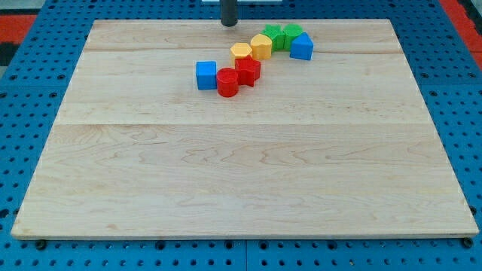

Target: Point your arm parallel to the triangle

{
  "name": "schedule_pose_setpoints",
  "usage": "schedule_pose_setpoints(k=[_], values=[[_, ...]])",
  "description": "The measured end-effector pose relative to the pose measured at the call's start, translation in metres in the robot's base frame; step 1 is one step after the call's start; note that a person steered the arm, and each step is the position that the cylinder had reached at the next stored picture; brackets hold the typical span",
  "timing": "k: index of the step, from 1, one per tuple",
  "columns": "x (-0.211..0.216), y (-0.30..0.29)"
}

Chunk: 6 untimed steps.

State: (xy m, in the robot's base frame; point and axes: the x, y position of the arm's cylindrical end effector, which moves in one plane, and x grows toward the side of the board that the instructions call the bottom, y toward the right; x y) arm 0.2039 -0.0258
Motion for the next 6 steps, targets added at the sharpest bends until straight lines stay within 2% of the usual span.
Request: schedule_pose_setpoints(k=[2,3,4,5,6], values=[[-0.002,-0.002],[-0.006,0.027],[-0.006,0.084],[-0.005,0.188],[0.021,0.242]])
